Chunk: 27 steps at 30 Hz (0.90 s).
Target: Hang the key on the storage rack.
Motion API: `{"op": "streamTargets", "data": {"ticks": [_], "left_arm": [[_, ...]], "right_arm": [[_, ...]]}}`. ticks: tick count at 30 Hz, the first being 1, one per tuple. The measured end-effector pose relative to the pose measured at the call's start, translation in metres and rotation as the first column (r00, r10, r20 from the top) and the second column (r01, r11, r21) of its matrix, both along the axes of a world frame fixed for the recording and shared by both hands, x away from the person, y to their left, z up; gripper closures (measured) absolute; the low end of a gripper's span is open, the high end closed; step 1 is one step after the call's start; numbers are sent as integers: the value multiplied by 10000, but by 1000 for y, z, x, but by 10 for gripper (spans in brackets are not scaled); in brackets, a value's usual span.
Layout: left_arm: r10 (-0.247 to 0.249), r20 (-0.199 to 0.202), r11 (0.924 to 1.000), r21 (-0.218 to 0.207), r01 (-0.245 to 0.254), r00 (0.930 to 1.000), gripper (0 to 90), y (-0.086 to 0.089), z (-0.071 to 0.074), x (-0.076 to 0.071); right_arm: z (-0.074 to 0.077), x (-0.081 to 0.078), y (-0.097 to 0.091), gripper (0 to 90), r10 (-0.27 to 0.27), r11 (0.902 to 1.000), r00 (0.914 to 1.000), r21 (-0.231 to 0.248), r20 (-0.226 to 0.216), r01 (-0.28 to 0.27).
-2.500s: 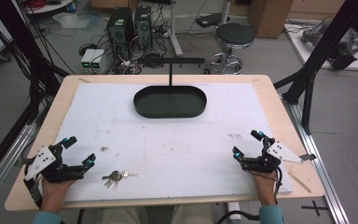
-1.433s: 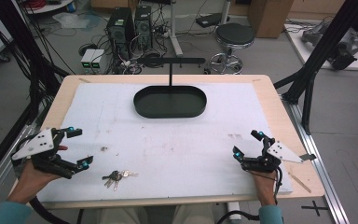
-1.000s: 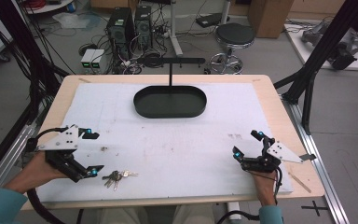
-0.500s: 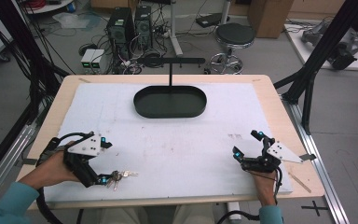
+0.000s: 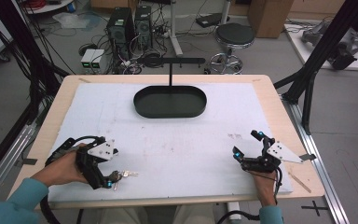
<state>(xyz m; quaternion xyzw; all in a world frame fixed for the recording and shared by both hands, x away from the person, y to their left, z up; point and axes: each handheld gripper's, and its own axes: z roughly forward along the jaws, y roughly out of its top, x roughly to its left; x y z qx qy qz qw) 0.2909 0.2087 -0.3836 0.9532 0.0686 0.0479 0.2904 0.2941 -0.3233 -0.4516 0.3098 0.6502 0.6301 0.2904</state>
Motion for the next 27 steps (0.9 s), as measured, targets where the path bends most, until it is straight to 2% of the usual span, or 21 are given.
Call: {"op": "streamTargets", "data": {"ticks": [1,3,11,17,20,24,27], "left_arm": [[-77,-77,9998,162,78,9999,40,-1,-1,1],[-111,-108,9998,168,113,9999,88,-2,-2,1],[-230,-385,9971,722,257,9990,118,-9,-10,-1],[-141,-679,9977,658,185,9976,160,-11,-16,1],[-151,-732,9957,905,218,9972,201,-12,-18,2],[30,-838,9953,964,52,9965,240,-13,-20,3],[48,-903,9940,1089,51,9959,303,-12,-20,4]], "right_arm": [[0,0,0,5,1,10000,10000,-3,11,-1],[0,0,0,5,-7,10000,10000,-5,-1,7],[0,0,0,5,-31,10000,10000,14,67,31],[0,0,0,5,-33,10000,10000,17,42,33],[0,0,0,5,-26,10000,10000,17,58,26],[0,0,0,5,-30,10000,10000,16,51,30],[0,0,0,5,-26,10000,10000,25,81,26]]}}
